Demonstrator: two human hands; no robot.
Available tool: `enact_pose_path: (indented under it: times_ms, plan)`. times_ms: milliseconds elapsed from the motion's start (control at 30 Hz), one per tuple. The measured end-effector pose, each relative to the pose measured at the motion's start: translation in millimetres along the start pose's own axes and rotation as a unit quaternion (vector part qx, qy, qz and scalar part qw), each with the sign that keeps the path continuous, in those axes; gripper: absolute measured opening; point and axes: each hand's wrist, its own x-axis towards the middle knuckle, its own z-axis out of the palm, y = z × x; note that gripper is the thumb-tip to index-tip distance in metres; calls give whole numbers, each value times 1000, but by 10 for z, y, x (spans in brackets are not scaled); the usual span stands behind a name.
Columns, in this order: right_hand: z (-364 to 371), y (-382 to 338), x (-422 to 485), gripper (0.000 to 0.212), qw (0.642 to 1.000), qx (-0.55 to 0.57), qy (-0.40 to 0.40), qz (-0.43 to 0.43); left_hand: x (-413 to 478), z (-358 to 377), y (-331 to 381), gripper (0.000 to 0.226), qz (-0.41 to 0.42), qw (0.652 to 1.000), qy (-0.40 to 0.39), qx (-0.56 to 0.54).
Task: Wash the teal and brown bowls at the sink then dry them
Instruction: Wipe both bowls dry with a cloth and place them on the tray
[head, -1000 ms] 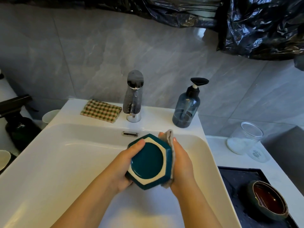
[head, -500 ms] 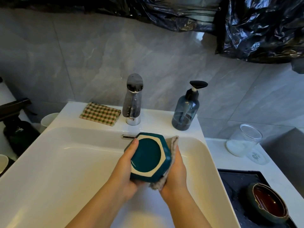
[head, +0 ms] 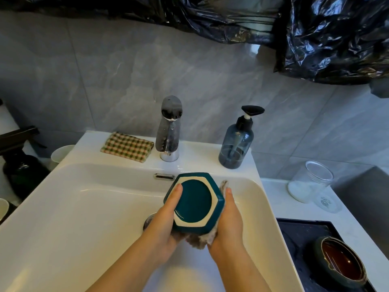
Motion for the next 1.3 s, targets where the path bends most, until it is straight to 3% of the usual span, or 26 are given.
enact_pose_path:
  times_ms: [133, 233, 367, 467, 633, 700, 767, 833, 933, 1100, 1233, 1300]
  plan:
    - [-118, -180, -41, 50, 997, -35, -36, 67, 16, -80, 80, 54, -17, 995, -55, 83]
    - [-103, -147, -90, 48, 994, -88, -57, 44, 27, -104, 73, 64, -37, 993, -19, 114]
    - [64, 29, -163, 38, 984, -148, -64, -74, 101, -74, 36, 70, -64, 993, 95, -38]
    - [173, 164, -229, 29, 979, -143, -111, -95, 101, -101, 76, 66, -64, 983, 102, -142]
    - [125, 5, -180, 40, 994, -79, -7, -75, 96, -98, 46, 71, -100, 992, 62, -35]
    - [52, -86, -172, 41, 990, -82, 30, -109, 77, -63, 35, 70, -89, 994, 53, 42]
    - [-17, -95, -184, 41, 958, -192, 53, -205, 40, -27, 34, 62, -68, 995, 16, 71]
    - [-40, -42, -205, 38, 895, -342, 35, -284, 6, -30, 35, 65, -82, 994, -33, 57]
    - [7, 61, -214, 28, 840, -445, -23, -311, 1, -85, 52, 67, -126, 991, -48, -24]
    - [48, 70, -241, 32, 896, -328, -27, -298, -13, -113, 76, 46, -112, 991, -63, -48]
    - [29, -20, -149, 25, 972, -161, 4, -168, -5, -120, 100, 39, -105, 993, -38, -37]
    - [-9, -117, -112, 24, 984, -100, 18, -146, 3, -126, 148, 36, -84, 994, -11, -74]
